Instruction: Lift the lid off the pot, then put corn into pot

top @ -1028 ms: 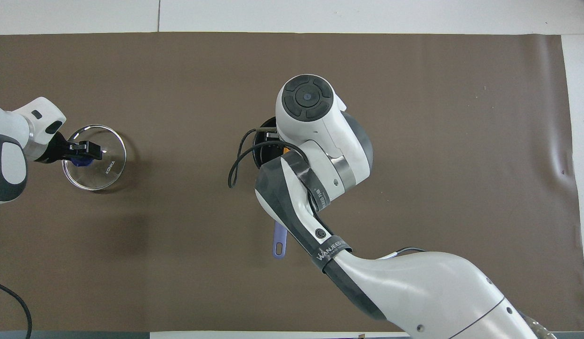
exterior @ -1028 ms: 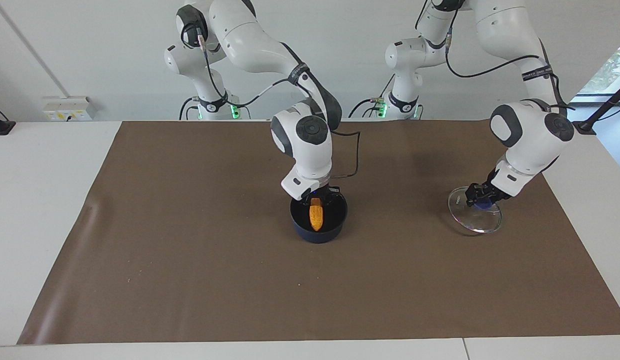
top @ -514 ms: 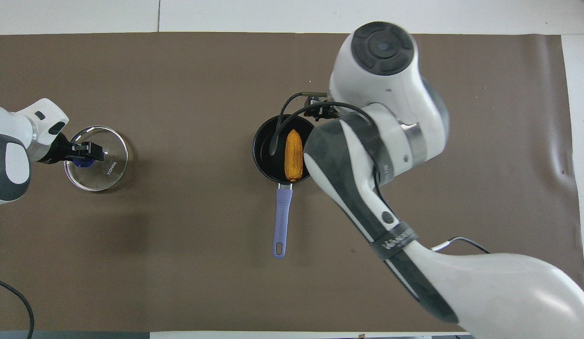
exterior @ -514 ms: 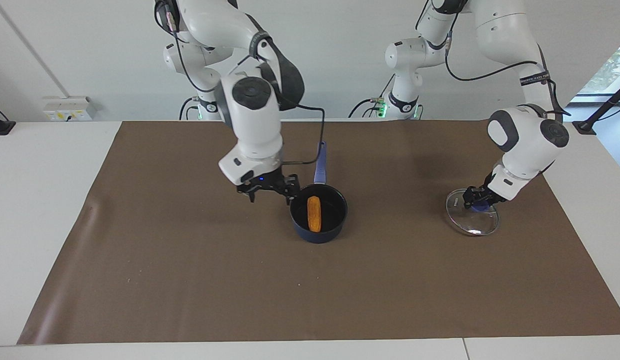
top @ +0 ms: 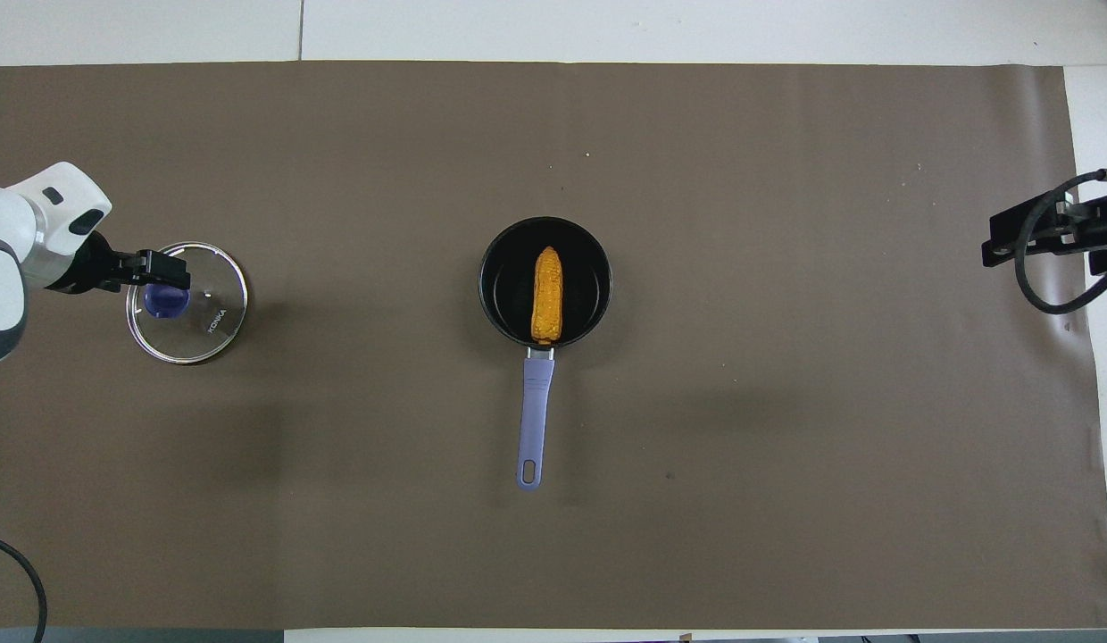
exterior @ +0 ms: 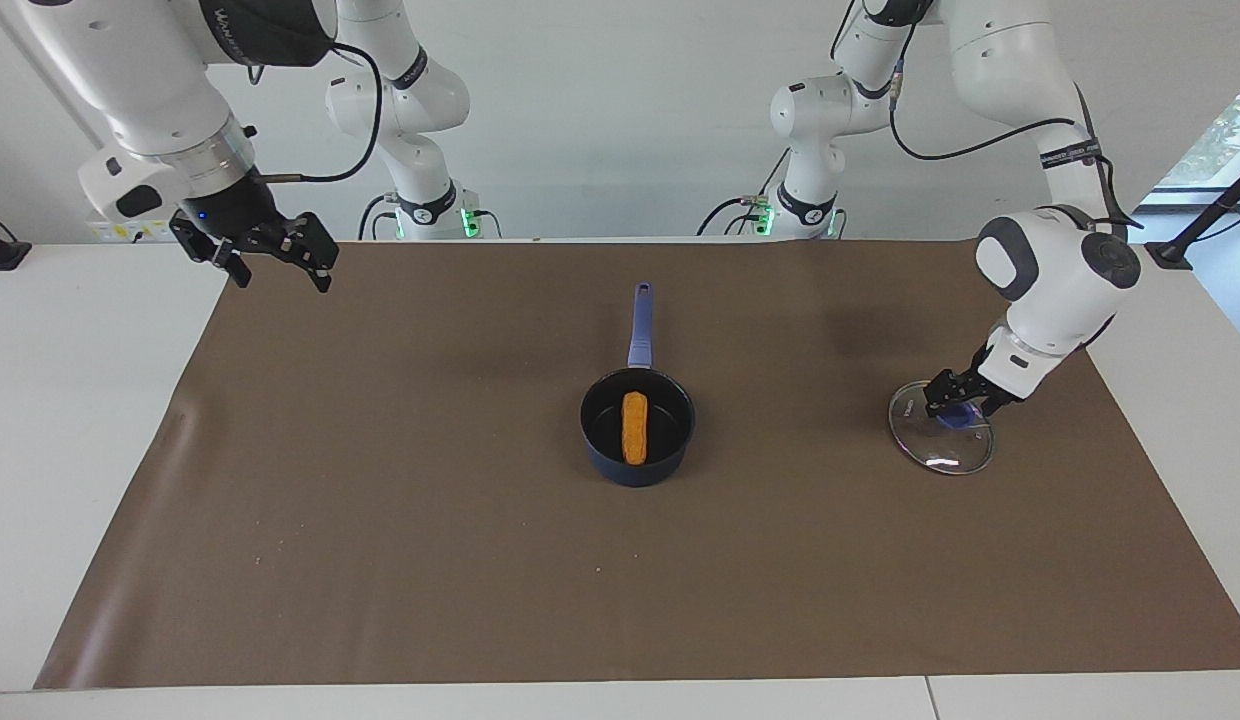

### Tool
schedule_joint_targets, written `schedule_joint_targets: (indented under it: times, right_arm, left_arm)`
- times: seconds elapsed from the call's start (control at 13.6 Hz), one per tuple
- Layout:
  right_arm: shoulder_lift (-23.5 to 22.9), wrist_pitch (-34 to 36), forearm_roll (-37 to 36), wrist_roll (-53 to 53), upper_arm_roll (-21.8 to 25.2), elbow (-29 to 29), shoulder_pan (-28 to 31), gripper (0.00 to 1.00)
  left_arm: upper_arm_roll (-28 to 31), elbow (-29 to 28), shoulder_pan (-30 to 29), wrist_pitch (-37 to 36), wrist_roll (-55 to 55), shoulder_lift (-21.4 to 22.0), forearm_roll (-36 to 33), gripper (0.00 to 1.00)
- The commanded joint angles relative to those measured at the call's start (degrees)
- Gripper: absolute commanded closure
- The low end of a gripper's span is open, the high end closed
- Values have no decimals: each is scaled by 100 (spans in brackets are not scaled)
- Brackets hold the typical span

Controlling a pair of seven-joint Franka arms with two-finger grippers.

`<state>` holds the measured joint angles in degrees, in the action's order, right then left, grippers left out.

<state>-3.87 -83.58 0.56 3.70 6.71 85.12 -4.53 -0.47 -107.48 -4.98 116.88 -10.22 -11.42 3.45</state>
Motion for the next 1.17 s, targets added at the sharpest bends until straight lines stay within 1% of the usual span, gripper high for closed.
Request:
schedule_joint_targets:
  times: [0.0,0.07,0.22,0.29,0.37,0.44,0.51,0.66,0.73,0.81,0.88,1.03,1.1]
  right_arm:
    - [587,-298,-161,-281,-65,933,-13,0]
    - [685,-473,-170,-535,5,1136,-22,0]
    - [686,-545,-188,-625,49,1156,4,0]
    - [634,-615,-223,-660,58,1130,31,0]
    - [572,-581,-449,-669,49,1068,40,0]
    - [563,-546,-417,-678,49,1068,83,0]
    - [580,-502,-364,-678,41,1068,162,0]
    - [572,-528,-346,-669,32,1050,189,0]
    - [554,-528,-346,-669,32,1033,189,0]
    - [545,-502,-346,-678,14,1024,198,0]
    - [545,-484,-346,-678,14,1015,207,0]
    - [536,-475,-337,-687,-38,1006,312,0]
    - [536,-466,-250,-678,-47,1006,364,0]
  left_arm:
    - [20,1095,243,-1349,142,95,-204,0]
    - [3,1185,278,-1570,256,235,-204,0]
    - [3,1098,357,-1756,293,717,-204,0]
    - [3,1098,357,-1957,293,885,-204,0]
    - [3,1089,357,-2185,301,1061,-204,0]
    - [3,1028,366,-2344,301,1211,-204,0]
    - [-6,836,366,-2450,284,1386,-204,0]
    - [-6,449,375,-2407,284,1642,-222,0]
    - [-24,395,401,-2416,284,1660,-370,0]
    - [-24,421,558,-2407,284,1669,-606,0]
    - [-15,525,594,-2390,345,1599,-652,0]
    - [-50,912,595,-2547,879,1494,-617,0]
    - [-76,1078,595,-2696,934,1485,-582,0]
